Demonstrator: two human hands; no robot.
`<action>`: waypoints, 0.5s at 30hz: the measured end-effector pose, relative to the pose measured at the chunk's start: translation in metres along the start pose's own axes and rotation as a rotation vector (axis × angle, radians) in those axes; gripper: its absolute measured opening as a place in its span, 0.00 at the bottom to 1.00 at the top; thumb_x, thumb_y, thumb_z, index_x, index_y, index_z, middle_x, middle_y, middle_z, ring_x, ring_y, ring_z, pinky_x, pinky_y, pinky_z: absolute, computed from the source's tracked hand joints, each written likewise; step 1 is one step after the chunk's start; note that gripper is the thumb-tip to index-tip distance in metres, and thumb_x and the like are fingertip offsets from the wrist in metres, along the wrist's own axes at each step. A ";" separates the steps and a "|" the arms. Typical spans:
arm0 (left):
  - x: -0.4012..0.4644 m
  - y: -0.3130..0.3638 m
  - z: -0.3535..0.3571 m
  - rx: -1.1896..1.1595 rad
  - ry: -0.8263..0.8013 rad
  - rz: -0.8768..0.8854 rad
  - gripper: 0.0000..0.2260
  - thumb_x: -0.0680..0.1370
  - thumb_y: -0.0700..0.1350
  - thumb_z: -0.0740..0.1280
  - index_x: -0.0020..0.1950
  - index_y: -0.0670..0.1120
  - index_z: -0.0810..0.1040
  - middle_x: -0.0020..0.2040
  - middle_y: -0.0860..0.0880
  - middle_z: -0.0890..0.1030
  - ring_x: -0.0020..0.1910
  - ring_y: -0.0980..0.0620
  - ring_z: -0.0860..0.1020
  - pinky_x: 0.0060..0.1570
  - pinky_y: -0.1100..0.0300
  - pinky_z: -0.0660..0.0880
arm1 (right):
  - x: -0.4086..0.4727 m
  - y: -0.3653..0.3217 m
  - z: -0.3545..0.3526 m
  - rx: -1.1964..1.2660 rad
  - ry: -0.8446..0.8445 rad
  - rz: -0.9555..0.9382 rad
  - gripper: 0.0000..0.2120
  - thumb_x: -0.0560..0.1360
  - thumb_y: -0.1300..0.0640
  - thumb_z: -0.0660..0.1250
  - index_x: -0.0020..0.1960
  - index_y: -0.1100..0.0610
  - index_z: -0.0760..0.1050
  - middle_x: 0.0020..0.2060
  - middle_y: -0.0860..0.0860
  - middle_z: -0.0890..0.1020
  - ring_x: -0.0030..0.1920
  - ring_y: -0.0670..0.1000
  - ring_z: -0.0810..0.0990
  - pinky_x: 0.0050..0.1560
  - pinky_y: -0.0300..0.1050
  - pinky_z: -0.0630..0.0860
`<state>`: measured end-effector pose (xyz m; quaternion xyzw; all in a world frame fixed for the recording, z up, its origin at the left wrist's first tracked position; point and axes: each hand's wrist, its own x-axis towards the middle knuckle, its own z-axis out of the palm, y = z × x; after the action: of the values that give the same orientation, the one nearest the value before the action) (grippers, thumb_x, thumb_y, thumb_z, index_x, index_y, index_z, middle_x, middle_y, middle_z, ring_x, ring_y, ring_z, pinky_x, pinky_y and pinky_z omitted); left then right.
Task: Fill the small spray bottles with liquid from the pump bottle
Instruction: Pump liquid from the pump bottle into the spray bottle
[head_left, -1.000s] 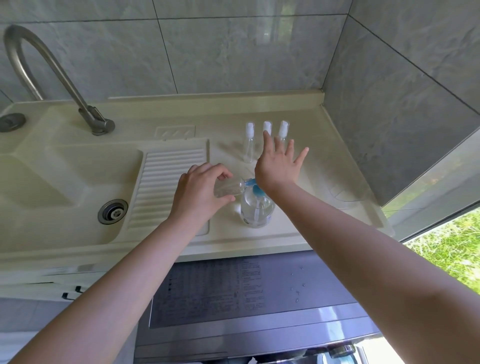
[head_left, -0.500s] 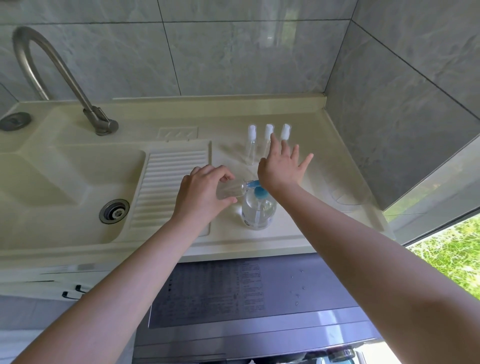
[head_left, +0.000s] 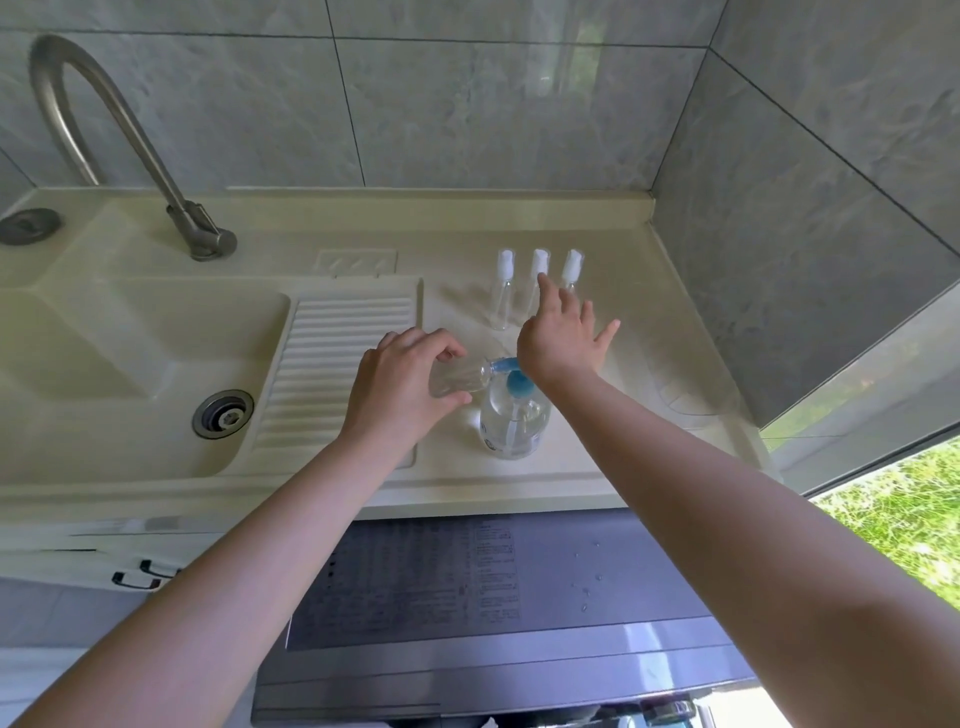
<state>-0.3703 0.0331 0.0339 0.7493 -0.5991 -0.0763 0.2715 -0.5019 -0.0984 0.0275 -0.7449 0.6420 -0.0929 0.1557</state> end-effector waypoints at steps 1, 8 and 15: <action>0.000 0.000 0.000 -0.007 0.002 -0.001 0.19 0.66 0.51 0.79 0.55 0.54 0.79 0.50 0.57 0.79 0.52 0.51 0.75 0.54 0.50 0.73 | -0.001 0.000 0.001 0.007 0.005 0.005 0.33 0.79 0.60 0.51 0.81 0.44 0.46 0.79 0.50 0.57 0.79 0.59 0.50 0.75 0.69 0.38; 0.001 0.001 -0.002 0.009 0.008 0.004 0.19 0.65 0.51 0.80 0.54 0.55 0.79 0.50 0.57 0.80 0.52 0.50 0.75 0.54 0.51 0.73 | -0.002 -0.004 -0.002 0.035 0.046 -0.009 0.41 0.77 0.63 0.54 0.80 0.47 0.34 0.78 0.50 0.58 0.79 0.58 0.51 0.75 0.69 0.40; 0.000 0.000 0.001 0.002 -0.009 -0.012 0.19 0.66 0.51 0.79 0.54 0.56 0.78 0.50 0.57 0.79 0.52 0.51 0.75 0.55 0.51 0.72 | -0.001 -0.003 0.005 0.022 0.038 0.006 0.40 0.77 0.62 0.54 0.80 0.46 0.34 0.75 0.49 0.64 0.78 0.57 0.55 0.75 0.69 0.41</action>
<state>-0.3711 0.0327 0.0333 0.7528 -0.5960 -0.0807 0.2677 -0.4970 -0.0965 0.0239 -0.7392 0.6462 -0.1135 0.1519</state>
